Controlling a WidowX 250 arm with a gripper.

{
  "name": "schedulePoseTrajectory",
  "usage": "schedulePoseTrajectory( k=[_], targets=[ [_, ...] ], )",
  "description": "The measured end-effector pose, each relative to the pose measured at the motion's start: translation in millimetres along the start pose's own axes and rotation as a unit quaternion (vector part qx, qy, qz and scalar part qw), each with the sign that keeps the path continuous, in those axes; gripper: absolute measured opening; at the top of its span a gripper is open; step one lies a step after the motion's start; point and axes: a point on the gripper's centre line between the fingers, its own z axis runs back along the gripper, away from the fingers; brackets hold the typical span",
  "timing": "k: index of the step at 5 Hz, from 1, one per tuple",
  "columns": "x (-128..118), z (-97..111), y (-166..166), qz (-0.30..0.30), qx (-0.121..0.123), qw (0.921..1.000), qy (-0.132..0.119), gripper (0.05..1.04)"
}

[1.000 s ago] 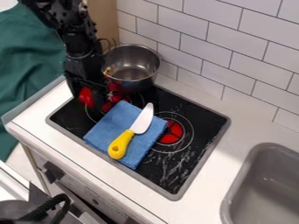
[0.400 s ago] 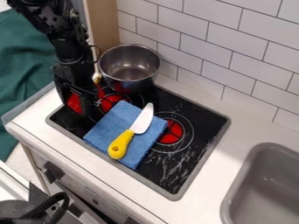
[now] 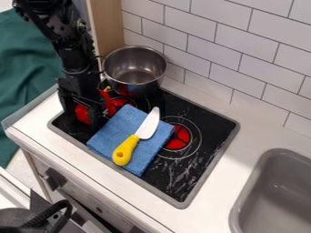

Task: Move the red pepper to the left side of the stove

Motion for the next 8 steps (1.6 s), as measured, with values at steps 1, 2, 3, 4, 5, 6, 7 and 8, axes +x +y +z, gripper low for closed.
schedulePoseTrajectory(
  k=[1, 2, 3, 4, 5, 6, 7, 8],
  targets=[
    [-0.4, 1.3, -4.8, -0.002, 0.002, 1.0, 0.008, 1.012],
    [-0.5, 44.1, -17.1, -0.002, 0.045, 0.9983, -0.039, 1.011],
    [-3.8, 86.1, -45.0, 0.001, 0.073, 0.9928, -0.095, 1.01],
    [-1.5, 101.8, -69.9, 0.005, 0.07, 0.9902, -0.121, 1.011],
    [2.4, 100.8, -87.4, -0.006, 0.056, 0.9909, -0.122, 1.01],
    [2.1, 99.2, -98.8, -0.003, 0.053, 0.9927, -0.108, 1.01],
    [4.4, 93.7, -108.0, 0.025, 0.038, 0.9956, -0.082, 1.01],
    [5.9, 86.7, -113.6, 0.03, 0.022, 0.9968, -0.071, 1.011]
  ],
)
